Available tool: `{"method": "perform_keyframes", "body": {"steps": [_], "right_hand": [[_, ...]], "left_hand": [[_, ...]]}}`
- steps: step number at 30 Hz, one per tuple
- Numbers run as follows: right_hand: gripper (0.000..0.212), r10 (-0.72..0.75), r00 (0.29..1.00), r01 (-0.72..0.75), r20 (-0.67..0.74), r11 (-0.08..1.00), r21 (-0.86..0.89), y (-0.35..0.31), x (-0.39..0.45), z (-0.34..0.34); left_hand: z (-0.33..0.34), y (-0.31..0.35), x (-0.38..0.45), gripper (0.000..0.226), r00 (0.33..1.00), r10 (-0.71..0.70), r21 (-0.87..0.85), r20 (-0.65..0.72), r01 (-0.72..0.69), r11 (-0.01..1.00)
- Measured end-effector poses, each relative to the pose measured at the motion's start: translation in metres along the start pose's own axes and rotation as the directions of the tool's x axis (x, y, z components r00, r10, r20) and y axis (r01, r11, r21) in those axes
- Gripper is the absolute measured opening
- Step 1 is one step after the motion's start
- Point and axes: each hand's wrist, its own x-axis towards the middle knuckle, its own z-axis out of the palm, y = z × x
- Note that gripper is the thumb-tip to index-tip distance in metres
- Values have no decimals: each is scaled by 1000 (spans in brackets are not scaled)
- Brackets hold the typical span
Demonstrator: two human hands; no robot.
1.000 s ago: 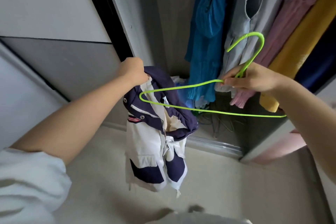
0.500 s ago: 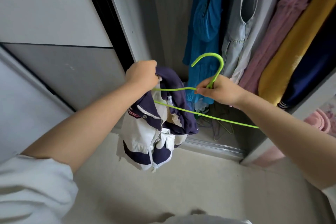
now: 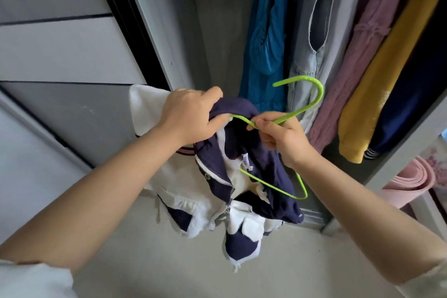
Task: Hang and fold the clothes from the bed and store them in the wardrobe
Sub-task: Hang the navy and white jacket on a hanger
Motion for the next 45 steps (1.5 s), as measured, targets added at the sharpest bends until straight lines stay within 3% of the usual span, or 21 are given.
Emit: {"method": "perform_keyframes", "body": {"steps": [3,5,7,10,11,14,16,17,20,22,25,26,27,29,30,31,33,35,37,40,45], "right_hand": [[21,69,974,-58,215,997,-58,-6,4,-5],[57,104,951,-95,291,994,-44,-9,7,-22],[87,165,962,-175,216,984,26,1,9,-49],[99,311,950,-311,-9,950,21,57,-2,-85],[100,377,926,-377,-21,926,-3,81,-13,-91],[73,580,791,-541,193,811,-222,140,-49,-79],[57,639,724,-534,258,757,-376,163,-61,-53],[48,641,742,-525,196,738,-424,171,-60,-39],[13,519,838,-527,-167,693,-491,182,-44,-2],[20,522,802,-593,-291,755,-280,183,-27,4],[16,600,746,-601,-289,793,95,170,-17,-5],[15,599,754,-583,-270,800,146,167,-17,-11],[15,564,781,-560,-268,823,98,161,-18,-16],[11,441,862,-493,-250,844,-214,149,-18,-30],[4,401,898,-440,-182,815,-377,142,-18,-36],[17,392,913,-390,-114,755,-527,133,-16,-42],[58,429,901,-297,-64,503,-812,123,-12,-53],[81,387,917,-186,-92,211,-960,114,-8,-59],[78,338,931,-171,-134,81,-982,108,-5,-57],[52,274,902,-350,-334,10,-937,95,2,-51],[38,304,805,-577,-509,208,-789,69,15,-40]], "left_hand": [[3,-11,-2,39,1000,-17,-18,20,17,1000],[8,-18,-2,40,997,-64,-84,43,68,994],[6,-22,-1,44,993,-93,-119,72,101,988],[2,-31,-1,59,983,-168,-150,79,178,973],[0,-32,1,65,977,-200,-151,80,210,966],[-2,-40,7,73,943,-326,-129,67,332,934],[-5,-46,8,66,901,-428,-104,68,433,896],[-5,-48,8,56,880,-469,-94,79,475,875],[-6,-49,6,28,853,-512,-105,107,521,847],[-5,-50,3,25,852,-513,-120,106,523,844],[-5,-61,-7,41,853,-517,-95,71,522,848],[-6,-66,-12,50,861,-505,-79,62,509,857],[-7,-70,-18,58,879,-474,-67,55,477,877],[-7,-76,-32,72,914,-399,-38,79,402,915],[-6,-79,-40,76,921,-375,-25,109,379,925],[-5,-82,-47,78,921,-363,-11,142,369,930],[-2,-88,-59,82,902,-376,34,210,378,925],[2,-90,-68,78,875,-405,100,266,393,914],[6,-88,-75,66,837,-451,153,311,424,893],[15,-79,-82,53,791,-480,210,378,432,877],[29,-53,-89,46,758,-481,341,441,354,871]]}}
